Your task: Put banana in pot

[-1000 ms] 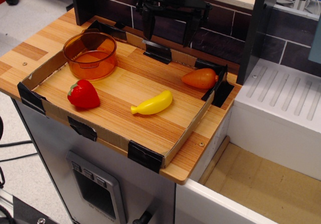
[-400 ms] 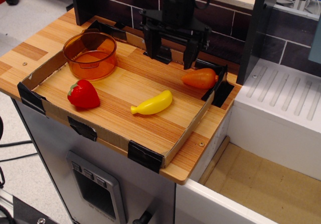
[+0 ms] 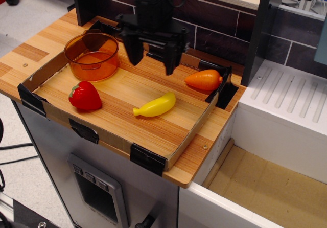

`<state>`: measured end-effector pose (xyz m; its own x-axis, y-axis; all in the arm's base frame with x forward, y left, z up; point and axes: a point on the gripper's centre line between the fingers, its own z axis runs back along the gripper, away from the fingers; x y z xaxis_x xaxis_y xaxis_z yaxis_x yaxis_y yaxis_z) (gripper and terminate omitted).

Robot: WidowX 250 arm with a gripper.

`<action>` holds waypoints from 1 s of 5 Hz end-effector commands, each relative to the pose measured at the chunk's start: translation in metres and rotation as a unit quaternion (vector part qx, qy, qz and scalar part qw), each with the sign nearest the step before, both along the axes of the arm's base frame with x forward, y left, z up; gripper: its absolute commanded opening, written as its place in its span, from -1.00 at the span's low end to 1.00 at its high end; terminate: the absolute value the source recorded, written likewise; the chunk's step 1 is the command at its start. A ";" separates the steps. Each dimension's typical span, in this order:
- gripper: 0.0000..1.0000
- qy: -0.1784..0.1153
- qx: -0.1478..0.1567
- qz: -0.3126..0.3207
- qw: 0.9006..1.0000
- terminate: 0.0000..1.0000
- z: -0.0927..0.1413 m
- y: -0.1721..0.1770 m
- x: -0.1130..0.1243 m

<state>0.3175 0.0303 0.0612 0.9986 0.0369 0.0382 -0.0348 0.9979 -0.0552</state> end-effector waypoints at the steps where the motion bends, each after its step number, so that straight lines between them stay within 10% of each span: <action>1: 1.00 -0.001 -0.032 -0.045 0.998 -1.00 -0.002 0.002 -0.006; 5: 1.00 0.029 -0.043 -0.115 0.992 -1.00 -0.041 -0.019 -0.005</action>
